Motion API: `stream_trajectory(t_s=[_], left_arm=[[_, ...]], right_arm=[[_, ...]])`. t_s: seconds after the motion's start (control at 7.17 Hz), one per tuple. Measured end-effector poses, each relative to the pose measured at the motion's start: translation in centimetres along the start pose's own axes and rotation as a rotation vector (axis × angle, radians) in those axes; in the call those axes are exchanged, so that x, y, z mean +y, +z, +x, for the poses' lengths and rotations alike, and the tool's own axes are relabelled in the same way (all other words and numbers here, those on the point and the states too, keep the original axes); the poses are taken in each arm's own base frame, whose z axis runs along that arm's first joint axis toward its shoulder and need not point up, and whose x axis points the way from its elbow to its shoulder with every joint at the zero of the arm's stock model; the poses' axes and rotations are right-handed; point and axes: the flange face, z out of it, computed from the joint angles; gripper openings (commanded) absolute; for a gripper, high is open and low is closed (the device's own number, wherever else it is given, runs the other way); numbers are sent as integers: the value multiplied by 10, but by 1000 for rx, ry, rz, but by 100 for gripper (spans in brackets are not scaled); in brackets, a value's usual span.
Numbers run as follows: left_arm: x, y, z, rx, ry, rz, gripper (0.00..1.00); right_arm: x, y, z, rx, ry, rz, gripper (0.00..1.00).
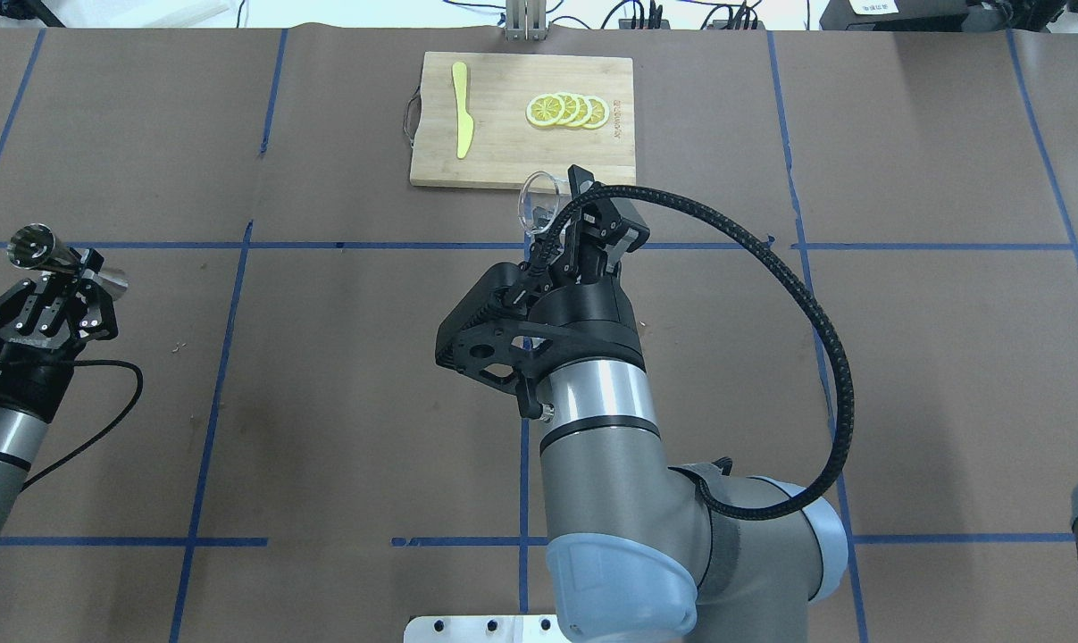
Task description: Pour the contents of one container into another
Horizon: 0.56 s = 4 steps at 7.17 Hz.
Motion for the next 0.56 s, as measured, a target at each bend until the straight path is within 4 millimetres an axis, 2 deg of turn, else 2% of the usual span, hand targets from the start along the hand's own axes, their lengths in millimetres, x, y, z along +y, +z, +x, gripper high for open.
stream_trajectory(t_s=[0.56], left_arm=[[35, -28, 19, 66, 43, -75, 0]], right_arm=[[1, 0, 0, 1, -1, 0, 0]])
